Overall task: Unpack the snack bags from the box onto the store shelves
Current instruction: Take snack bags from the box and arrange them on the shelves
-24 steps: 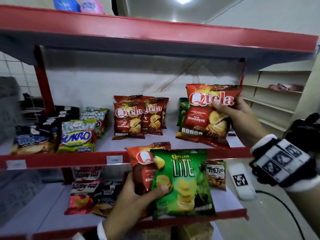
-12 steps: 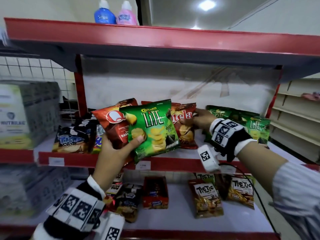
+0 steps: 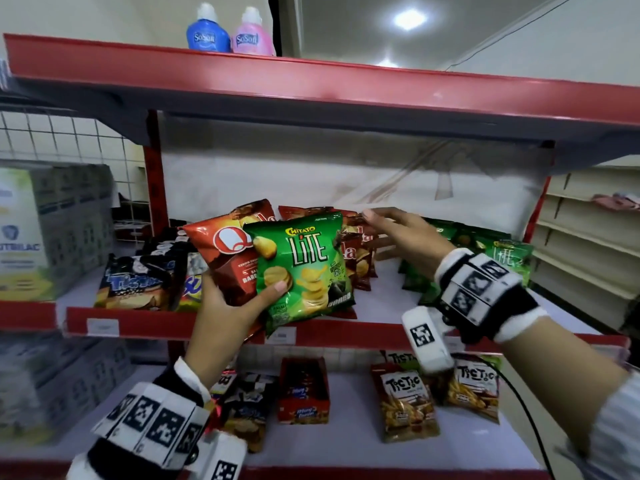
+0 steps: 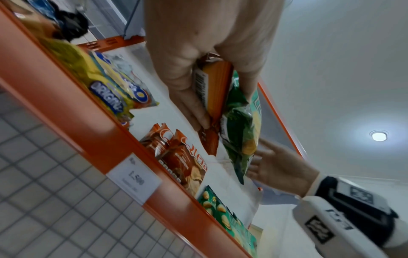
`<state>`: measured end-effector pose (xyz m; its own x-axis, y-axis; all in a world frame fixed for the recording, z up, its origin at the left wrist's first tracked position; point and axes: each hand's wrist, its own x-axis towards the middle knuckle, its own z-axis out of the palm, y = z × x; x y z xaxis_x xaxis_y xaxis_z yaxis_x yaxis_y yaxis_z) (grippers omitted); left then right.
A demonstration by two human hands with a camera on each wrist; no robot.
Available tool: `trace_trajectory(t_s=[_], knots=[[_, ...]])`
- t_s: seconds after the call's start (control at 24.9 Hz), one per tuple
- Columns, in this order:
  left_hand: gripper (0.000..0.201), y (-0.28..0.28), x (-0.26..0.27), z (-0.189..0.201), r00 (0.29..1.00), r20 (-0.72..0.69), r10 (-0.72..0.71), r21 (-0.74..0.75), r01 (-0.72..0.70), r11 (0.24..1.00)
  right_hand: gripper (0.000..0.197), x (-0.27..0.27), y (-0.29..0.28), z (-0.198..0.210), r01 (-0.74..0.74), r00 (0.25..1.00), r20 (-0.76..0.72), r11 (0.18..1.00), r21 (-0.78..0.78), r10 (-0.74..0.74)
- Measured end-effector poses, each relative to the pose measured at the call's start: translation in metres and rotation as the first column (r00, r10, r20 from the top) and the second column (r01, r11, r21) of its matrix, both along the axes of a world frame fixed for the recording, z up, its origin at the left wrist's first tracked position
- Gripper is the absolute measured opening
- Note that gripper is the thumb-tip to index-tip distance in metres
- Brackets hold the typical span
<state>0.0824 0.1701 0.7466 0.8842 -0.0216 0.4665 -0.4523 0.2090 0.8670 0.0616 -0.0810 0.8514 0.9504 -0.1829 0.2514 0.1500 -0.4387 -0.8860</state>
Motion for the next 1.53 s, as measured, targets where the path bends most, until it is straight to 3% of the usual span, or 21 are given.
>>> trace_trajectory(t_s=[0.08, 0.12, 0.24, 0.32, 0.44, 0.56, 0.6, 0.72, 0.88, 0.97, 1.05, 1.09, 1.17, 1.25, 1.33, 1.41, 1.53], knots=[[0.087, -0.022, -0.004, 0.000, 0.999, 0.018, -0.046, 0.003, 0.046, 0.999, 0.091, -0.034, 0.002, -0.001, -0.176, 0.984, -0.050, 0.983, -0.049, 0.174], [0.085, -0.034, -0.007, -0.001, 0.996, 0.027, -0.080, 0.001, 0.080, 0.997, 0.103, -0.045, 0.000, -0.006, -0.197, 0.979, -0.080, 0.974, -0.111, 0.189], [0.070, -0.068, -0.019, -0.004, 0.991, 0.039, -0.130, -0.008, 0.130, 0.991, 0.123, -0.060, -0.030, -0.021, -0.102, 0.992, -0.076, 0.992, -0.078, 0.096], [0.065, -0.085, -0.024, -0.005, 0.989, 0.045, -0.140, -0.017, 0.141, 0.990, 0.114, -0.065, -0.068, -0.022, -0.020, 0.998, -0.062, 1.000, 0.022, 0.022], [0.078, -0.098, -0.025, -0.006, 0.991, 0.019, -0.134, -0.003, 0.134, 0.991, 0.094, -0.069, -0.137, -0.015, 0.199, 0.980, 0.004, 0.979, 0.047, -0.199], [0.078, -0.103, -0.024, -0.010, 0.993, -0.002, -0.118, 0.010, 0.118, 0.993, 0.052, -0.061, -0.206, -0.020, 0.435, 0.898, 0.016, 0.895, 0.097, -0.439], [0.076, -0.104, -0.024, -0.012, 0.993, -0.009, -0.118, 0.027, 0.118, 0.993, 0.049, -0.056, -0.225, -0.026, 0.511, 0.859, -0.008, 0.857, 0.067, -0.511], [0.081, -0.107, -0.024, -0.017, 0.993, -0.037, -0.115, 0.087, 0.118, 0.989, 0.071, -0.039, -0.261, -0.050, 0.648, 0.738, -0.149, 0.753, -0.113, -0.658], [0.078, -0.110, -0.023, -0.019, 0.986, -0.052, -0.157, 0.125, 0.163, 0.979, 0.090, -0.027, -0.264, -0.070, 0.590, 0.742, -0.268, 0.788, -0.175, -0.615], [0.073, -0.111, -0.024, -0.019, 0.982, -0.061, -0.178, 0.123, 0.185, 0.975, 0.097, -0.029, -0.257, -0.063, 0.586, 0.734, -0.212, 0.759, -0.284, -0.645], [0.072, -0.113, -0.025, -0.019, 0.980, -0.071, -0.187, 0.116, 0.194, 0.974, 0.094, -0.035, -0.235, -0.047, 0.606, 0.723, -0.052, 0.669, -0.430, -0.688], [0.073, -0.115, -0.025, -0.019, 0.979, -0.075, -0.191, 0.118, 0.199, 0.973, 0.090, -0.039, -0.216, -0.037, 0.605, 0.755, 0.048, 0.665, -0.438, -0.654], [0.069, -0.120, -0.025, -0.018, 0.977, -0.071, -0.199, 0.131, 0.207, 0.970, 0.089, -0.050, -0.169, -0.022, 0.437, 0.897, 0.122, 0.810, -0.391, -0.426], [0.067, -0.126, -0.026, -0.015, 0.978, -0.059, -0.200, 0.158, 0.207, 0.966, 0.102, -0.062, -0.118, -0.016, 0.076, 0.996, -0.026, 0.959, -0.273, -0.087], [0.071, -0.127, -0.026, -0.013, 0.979, -0.052, -0.198, 0.181, 0.204, 0.962, 0.110, -0.062, -0.079, -0.021, -0.164, 0.978, -0.149, 0.978, -0.132, 0.144], [0.076, -0.124, -0.024, -0.011, 0.979, -0.064, -0.192, 0.195, 0.201, 0.960, 0.107, -0.045, -0.060, -0.033, -0.197, 0.968, -0.173, 0.978, -0.074, 0.182], [0.082, -0.108, -0.016, -0.009, 0.981, -0.125, -0.151, 0.207, 0.174, 0.963, 0.094, -0.011, -0.051, -0.042, -0.057, 0.992, -0.114, 0.998, 0.024, 0.060]])
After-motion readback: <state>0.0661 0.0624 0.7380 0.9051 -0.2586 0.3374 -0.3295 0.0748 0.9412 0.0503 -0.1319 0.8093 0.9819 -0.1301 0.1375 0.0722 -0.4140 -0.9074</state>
